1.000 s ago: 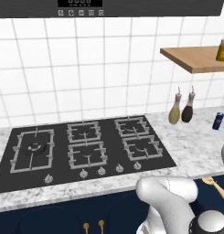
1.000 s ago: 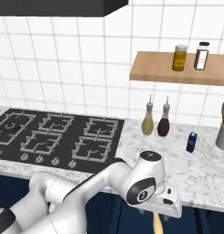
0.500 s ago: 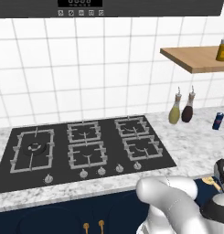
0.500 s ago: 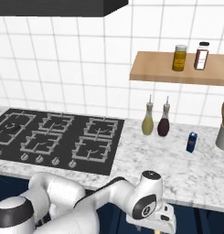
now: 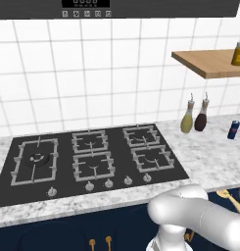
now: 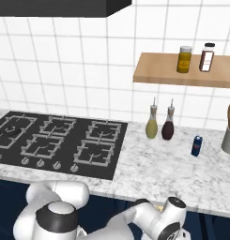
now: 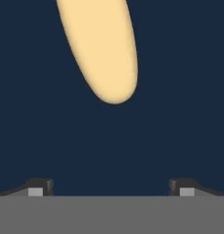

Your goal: Pick the pizza cutter from the drawer and place it on the counter.

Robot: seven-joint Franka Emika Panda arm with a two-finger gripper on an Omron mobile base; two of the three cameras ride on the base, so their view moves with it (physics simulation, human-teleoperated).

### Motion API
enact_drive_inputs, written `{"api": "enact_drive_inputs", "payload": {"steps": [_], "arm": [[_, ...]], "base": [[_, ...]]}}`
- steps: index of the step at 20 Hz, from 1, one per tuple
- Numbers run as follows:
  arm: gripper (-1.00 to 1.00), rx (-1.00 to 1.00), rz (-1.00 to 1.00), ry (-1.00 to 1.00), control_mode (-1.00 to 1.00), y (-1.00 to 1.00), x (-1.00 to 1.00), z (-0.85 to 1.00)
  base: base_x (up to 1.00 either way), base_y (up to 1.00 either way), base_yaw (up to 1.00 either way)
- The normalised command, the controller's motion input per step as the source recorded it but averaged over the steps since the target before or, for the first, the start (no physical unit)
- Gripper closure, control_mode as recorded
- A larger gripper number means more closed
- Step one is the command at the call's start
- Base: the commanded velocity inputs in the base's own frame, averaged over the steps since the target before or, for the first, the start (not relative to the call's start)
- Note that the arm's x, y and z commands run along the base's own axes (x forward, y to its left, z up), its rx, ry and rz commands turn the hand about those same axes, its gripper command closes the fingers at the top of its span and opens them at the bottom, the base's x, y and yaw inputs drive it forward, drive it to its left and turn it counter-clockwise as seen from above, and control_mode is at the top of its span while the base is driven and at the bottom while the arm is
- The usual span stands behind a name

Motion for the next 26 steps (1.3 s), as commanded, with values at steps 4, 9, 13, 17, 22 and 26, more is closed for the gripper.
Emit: {"api": "enact_drive_inputs", "payload": {"steps": [4,9,13,17,22,26], "arm": [[-1.00,0.05,0.00,0.13,-1.00,-0.43,-0.36,-0.24],[-1.00,0.01,0.00,0.22,-1.00,-0.77,-1.00,-0.06],[-1.00,0.01,-0.01,0.28,-1.00,-0.98,-1.00,0.00],[-1.00,0.01,-0.02,0.27,-1.00,-0.74,-1.00,0.15],[-1.00,0.17,-0.01,-0.01,-1.00,-0.02,-0.77,0.89],[-1.00,0.19,0.02,0.01,-1.00,0.01,-0.06,1.00]], "base": [[0.00,0.00,0.00],[0.00,0.00,0.00],[0.00,0.00,0.00],[0.00,0.00,0.00],[0.00,0.00,0.00],[0.00,0.00,0.00]]}}
